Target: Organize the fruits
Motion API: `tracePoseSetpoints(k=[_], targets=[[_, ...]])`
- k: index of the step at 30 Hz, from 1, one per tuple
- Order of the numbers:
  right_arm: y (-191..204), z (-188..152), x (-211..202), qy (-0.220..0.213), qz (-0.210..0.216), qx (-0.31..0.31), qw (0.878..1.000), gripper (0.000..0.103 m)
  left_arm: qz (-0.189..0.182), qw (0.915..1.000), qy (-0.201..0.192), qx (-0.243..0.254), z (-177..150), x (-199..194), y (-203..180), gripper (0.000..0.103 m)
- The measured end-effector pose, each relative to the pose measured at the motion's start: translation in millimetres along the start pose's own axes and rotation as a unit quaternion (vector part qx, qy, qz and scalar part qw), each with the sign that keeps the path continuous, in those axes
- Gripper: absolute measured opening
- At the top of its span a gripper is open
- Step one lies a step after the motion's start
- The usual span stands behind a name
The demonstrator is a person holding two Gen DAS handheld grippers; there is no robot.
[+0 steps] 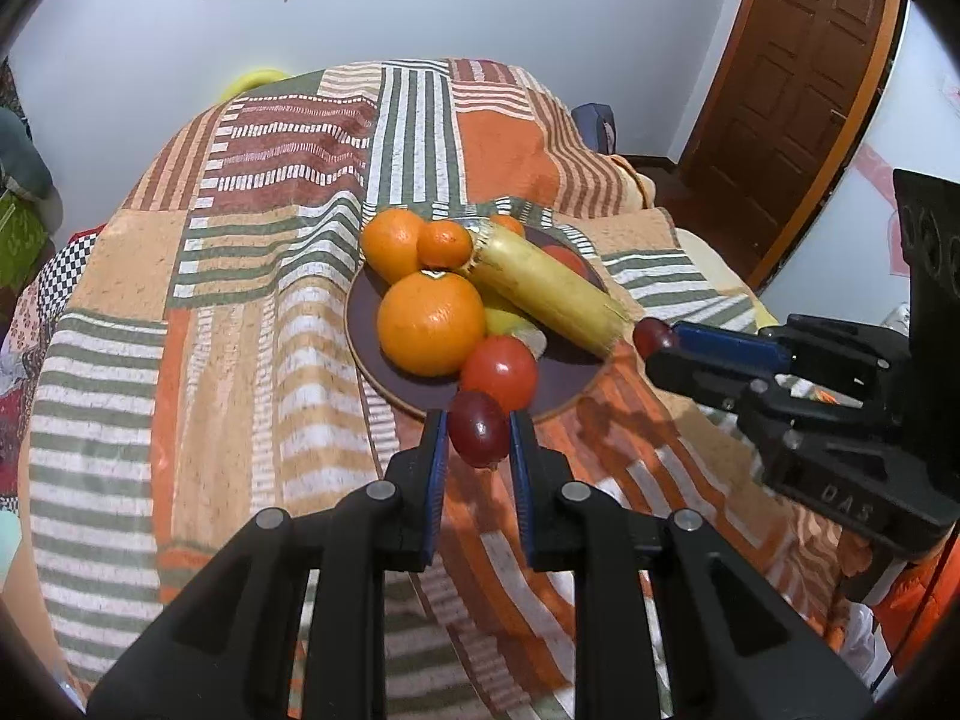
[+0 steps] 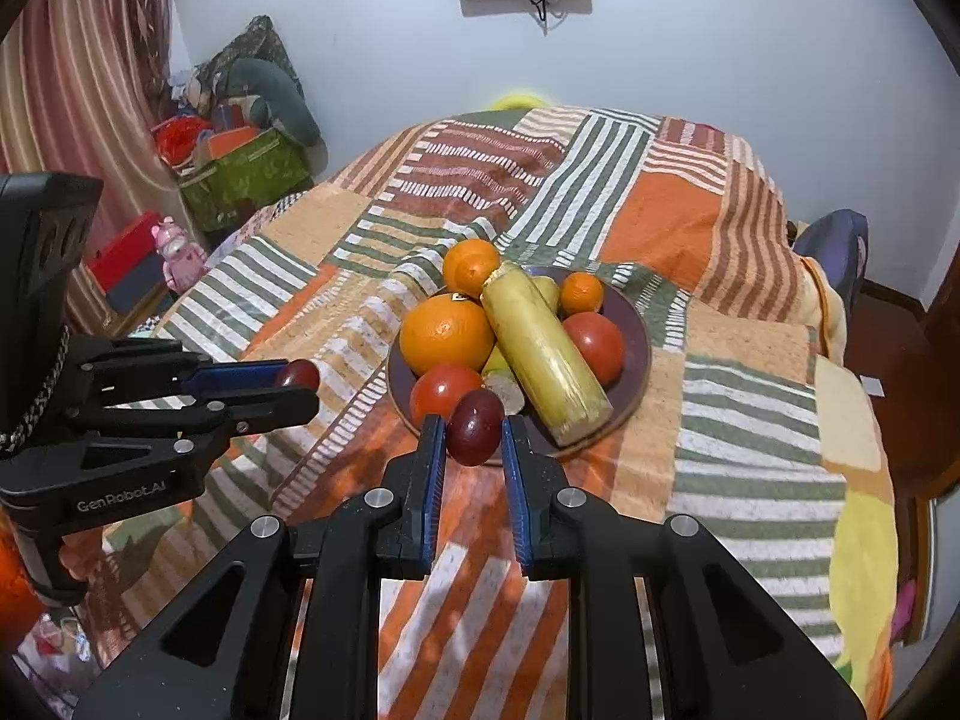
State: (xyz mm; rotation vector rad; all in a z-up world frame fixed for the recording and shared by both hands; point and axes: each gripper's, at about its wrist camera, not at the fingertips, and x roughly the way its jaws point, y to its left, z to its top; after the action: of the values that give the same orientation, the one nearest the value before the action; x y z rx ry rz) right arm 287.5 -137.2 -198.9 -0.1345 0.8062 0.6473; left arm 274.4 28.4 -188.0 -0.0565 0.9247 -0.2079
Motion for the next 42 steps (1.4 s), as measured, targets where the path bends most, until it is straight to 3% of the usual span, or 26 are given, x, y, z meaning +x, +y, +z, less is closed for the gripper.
tracePoseSetpoints(k=[20, 24, 26, 32, 37, 42], targets=[[-9.8, -6.2, 61.3, 0.06, 0.005, -0.006, 0.998, 0.018, 0.006, 0.9987, 0.047, -0.019, 9.4, 75.9, 27.9, 0.02], [-10.3, -8.0, 67.7, 0.077, 0.012, -0.002, 0.997, 0.019, 0.017, 0.9985, 0.049, -0.019, 8.4, 76.9, 27.0, 0.032], [-9.4, -7.9, 66.4, 0.078, 0.01, -0.004, 0.997, 0.028, 0.017, 0.9986, 0.046, -0.02, 8.4, 73.4, 27.2, 0.034], [-7.1, 0.1, 39.7, 0.044, 0.002, -0.007, 0.999, 0.031, 0.017, 0.9994, 0.019, -0.024, 10.4, 40.6, 25.5, 0.034], [-0.7, 14.2, -16.9, -0.023, -0.012, -0.007, 1.0, 0.031, 0.025, 0.9983, -0.05, -0.017, 17.0, -24.2, 9.8, 0.034], [8.2, 25.4, -91.3, -0.107, -0.016, 0.007, 0.994, 0.031, 0.036, 0.9896, -0.139, -0.007, 17.2, -108.8, -14.2, 0.034]])
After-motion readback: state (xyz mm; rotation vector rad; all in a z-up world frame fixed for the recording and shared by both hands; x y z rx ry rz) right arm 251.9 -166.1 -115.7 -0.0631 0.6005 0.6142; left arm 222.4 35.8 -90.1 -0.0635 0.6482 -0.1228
